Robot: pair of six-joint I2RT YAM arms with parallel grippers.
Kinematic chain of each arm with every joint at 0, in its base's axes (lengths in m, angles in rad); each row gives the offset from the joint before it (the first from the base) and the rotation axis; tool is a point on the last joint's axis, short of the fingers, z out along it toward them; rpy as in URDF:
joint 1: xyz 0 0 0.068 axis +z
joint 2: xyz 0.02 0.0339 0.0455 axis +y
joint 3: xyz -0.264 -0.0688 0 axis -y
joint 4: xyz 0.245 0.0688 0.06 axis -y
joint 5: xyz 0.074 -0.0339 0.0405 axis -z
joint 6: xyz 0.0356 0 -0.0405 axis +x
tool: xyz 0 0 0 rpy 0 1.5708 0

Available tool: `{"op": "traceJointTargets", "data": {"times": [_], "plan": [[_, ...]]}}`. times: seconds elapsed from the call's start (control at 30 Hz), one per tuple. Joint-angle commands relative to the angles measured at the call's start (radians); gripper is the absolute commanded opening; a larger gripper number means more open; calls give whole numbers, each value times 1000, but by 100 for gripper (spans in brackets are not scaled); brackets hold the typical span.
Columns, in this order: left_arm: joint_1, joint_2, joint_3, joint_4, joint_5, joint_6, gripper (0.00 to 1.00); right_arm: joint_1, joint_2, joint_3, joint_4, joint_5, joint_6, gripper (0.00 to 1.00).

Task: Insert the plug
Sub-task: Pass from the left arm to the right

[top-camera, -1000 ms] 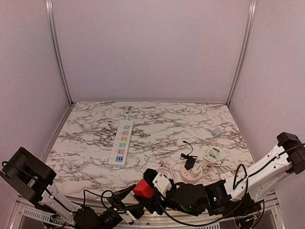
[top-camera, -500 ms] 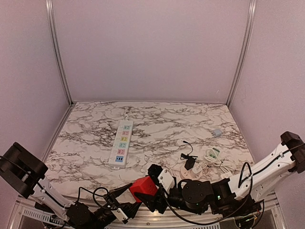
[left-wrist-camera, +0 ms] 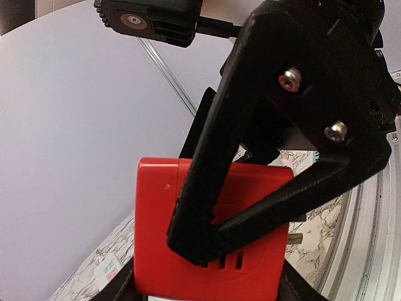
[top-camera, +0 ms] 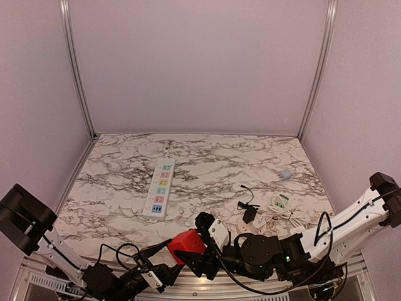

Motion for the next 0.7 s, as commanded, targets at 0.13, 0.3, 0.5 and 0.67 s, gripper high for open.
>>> {"op": "traceJointTargets", "data": {"times": [0.13,0.3,0.5,0.67], "plan": [[-11,-25,-20,179,-33,-29,50,-5,-1,23,-74,-16,-27,42],[-11,-29,-22,179,-32,-35,57,-6,-26,16,-54,-44,-38,35],[-11,-57,-47,179,-12,-55,78,-6,-48,0,-29,-53,-78,32],[-11,-126,-103,179,46,-92,95,-6,-78,-11,-27,-54,-111,31]]}}
